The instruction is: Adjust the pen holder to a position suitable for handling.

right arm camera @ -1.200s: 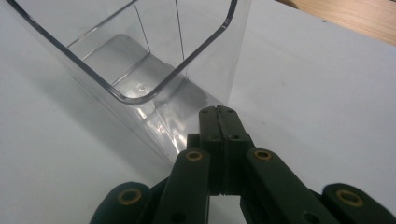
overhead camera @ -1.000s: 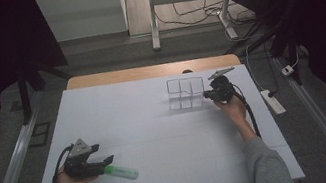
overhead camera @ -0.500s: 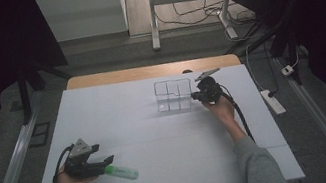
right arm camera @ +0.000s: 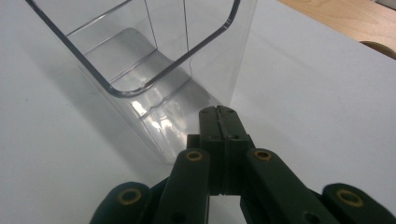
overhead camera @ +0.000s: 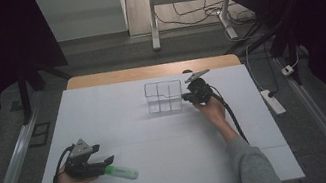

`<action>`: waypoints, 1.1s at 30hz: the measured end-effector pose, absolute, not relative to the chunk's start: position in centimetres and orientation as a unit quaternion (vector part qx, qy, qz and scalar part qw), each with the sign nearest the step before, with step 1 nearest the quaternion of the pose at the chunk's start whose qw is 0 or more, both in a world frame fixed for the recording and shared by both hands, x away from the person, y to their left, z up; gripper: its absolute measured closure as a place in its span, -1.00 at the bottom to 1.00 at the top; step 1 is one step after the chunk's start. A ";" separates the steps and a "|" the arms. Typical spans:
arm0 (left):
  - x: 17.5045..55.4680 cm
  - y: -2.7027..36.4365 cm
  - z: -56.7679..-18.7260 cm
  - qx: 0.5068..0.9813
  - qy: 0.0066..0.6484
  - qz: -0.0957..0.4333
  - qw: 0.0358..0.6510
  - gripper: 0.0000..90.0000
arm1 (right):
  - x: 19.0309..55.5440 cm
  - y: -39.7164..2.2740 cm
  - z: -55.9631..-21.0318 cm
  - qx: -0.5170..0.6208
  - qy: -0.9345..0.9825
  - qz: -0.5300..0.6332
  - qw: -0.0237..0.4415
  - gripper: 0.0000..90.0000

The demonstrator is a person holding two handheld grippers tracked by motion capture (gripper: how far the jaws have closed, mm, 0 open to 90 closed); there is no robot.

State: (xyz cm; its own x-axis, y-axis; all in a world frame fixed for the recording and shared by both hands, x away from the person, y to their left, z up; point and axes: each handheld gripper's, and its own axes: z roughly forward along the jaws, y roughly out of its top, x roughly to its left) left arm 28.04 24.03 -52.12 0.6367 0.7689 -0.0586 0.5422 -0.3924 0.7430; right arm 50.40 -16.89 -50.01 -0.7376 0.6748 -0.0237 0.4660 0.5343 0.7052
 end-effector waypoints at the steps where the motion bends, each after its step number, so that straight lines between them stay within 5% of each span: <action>1: 28.0 24.1 -52.1 0.821 0.400 0.149 0.380 -0.41 | 50.4 -16.8 -50.0 0.331 0.863 0.353 0.148 0.98; 12: 28.0 24.2 -52.1 0.820 0.402 0.151 0.379 -0.41 | 49.5 -17.7 -48.9 0.334 0.856 0.362 0.155 0.98; 31: 28.2 24.7 -52.1 0.819 0.396 0.150 0.388 -0.40 | 42.4 -24.3 -48.1 0.351 0.850 0.362 0.152 0.97; 33: 28.3 24.7 -52.1 0.816 0.399 0.150 0.389 -0.40 | 41.6 -24.7 -48.2 0.345 0.848 0.374 0.146 0.77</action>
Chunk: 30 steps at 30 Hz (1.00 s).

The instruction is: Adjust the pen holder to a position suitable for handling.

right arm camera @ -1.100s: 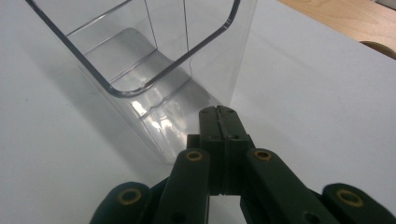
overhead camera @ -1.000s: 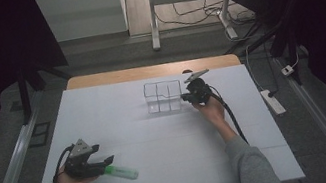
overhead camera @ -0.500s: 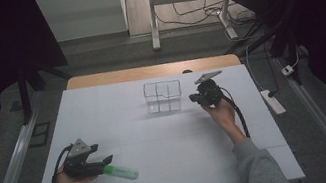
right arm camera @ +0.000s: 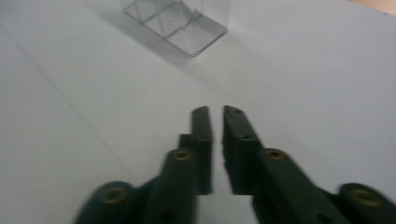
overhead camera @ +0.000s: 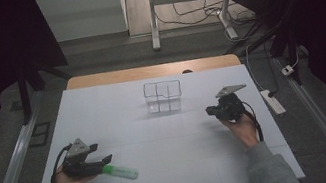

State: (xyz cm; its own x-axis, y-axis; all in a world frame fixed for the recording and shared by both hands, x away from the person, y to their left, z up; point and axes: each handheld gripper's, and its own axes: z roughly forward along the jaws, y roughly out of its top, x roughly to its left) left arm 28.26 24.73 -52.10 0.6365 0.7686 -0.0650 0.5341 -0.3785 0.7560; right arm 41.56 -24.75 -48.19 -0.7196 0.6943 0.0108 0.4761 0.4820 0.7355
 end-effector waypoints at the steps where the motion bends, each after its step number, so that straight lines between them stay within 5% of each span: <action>1: 28.3 24.7 -52.1 0.816 0.400 0.151 0.389 -0.40 | 41.2 -24.8 -48.3 0.346 0.847 0.380 0.140 0.64; 13: 28.3 24.6 -52.1 0.817 0.399 0.151 0.388 -0.40 | 37.6 -25.6 -48.0 0.325 0.848 0.398 0.127 -0.09; 30: 28.7 24.7 -51.3 0.836 0.366 0.135 0.385 -0.40 | 35.8 -26.8 -49.0 0.320 0.849 0.405 0.116 -0.22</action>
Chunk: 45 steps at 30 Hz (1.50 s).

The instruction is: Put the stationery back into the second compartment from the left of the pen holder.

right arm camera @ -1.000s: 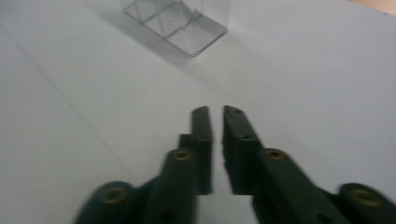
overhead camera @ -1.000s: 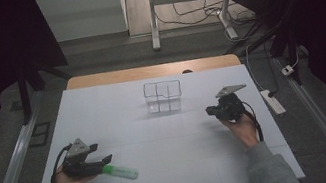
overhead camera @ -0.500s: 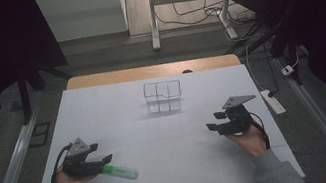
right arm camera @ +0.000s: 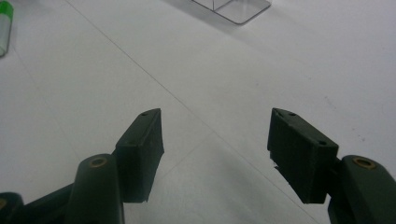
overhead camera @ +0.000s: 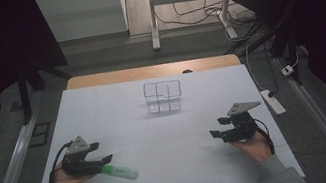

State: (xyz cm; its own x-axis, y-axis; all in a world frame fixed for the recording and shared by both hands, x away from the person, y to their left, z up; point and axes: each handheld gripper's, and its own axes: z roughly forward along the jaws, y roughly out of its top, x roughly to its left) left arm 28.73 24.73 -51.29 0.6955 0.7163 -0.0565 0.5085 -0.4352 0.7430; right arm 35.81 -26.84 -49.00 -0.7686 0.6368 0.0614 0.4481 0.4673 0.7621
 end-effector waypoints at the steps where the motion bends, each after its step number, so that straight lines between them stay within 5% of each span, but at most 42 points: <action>1: 28.7 24.7 -51.2 0.838 0.362 0.135 0.385 -0.41 | 35.8 -26.9 -49.0 0.320 0.848 0.405 0.118 -0.22; 20: 31.5 23.6 -48.1 0.929 0.207 0.095 0.290 -0.41 | 35.8 -26.3 -49.2 0.312 0.855 0.395 0.124 -0.26; 45: 31.9 20.6 -50.2 0.990 0.053 0.018 0.126 -0.20 | 35.6 -26.4 -49.3 0.318 0.858 0.384 0.126 -0.26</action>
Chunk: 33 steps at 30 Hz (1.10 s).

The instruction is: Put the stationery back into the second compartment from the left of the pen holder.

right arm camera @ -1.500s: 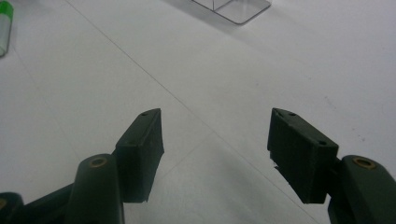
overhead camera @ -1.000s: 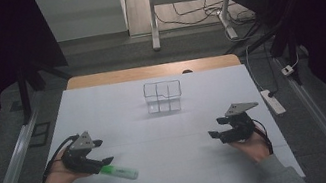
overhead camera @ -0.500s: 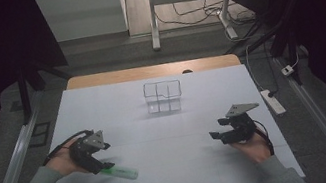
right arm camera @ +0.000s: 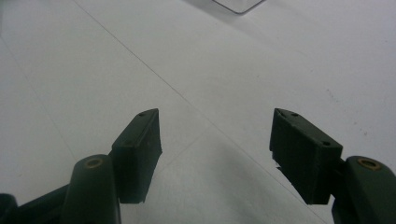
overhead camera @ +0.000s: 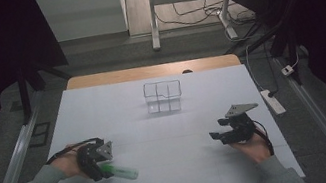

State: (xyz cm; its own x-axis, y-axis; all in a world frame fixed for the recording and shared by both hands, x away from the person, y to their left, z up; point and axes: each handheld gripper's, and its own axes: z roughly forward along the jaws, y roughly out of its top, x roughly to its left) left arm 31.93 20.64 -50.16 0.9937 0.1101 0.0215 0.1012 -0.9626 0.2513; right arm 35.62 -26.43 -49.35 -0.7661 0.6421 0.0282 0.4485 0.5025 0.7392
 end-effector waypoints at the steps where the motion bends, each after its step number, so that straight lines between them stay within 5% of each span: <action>1: 31.9 20.6 -50.2 0.991 0.049 0.018 0.122 -0.17 | 35.6 -26.4 -49.3 0.318 0.858 0.384 0.126 -0.26; 16: 31.7 19.6 -50.6 0.997 -0.016 0.013 0.075 0.47 | 35.7 -26.6 -49.4 0.323 0.856 0.383 0.124 -0.26; 24: 31.1 19.6 -50.4 0.996 -0.020 0.039 0.073 0.48 | 35.6 -26.5 -49.3 0.321 0.856 0.386 0.126 -0.26; 33: 31.8 20.2 -47.9 0.985 0.051 0.089 0.138 0.48 | 35.4 -26.5 -49.1 0.318 0.854 0.391 0.131 -0.25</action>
State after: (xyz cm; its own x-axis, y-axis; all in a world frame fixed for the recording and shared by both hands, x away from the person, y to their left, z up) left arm 31.76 20.21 -47.87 0.9788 0.1252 0.1619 0.0760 -0.9568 0.2805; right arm 35.45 -26.46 -49.08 -0.7636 0.6452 0.0242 0.4403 0.4928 0.7505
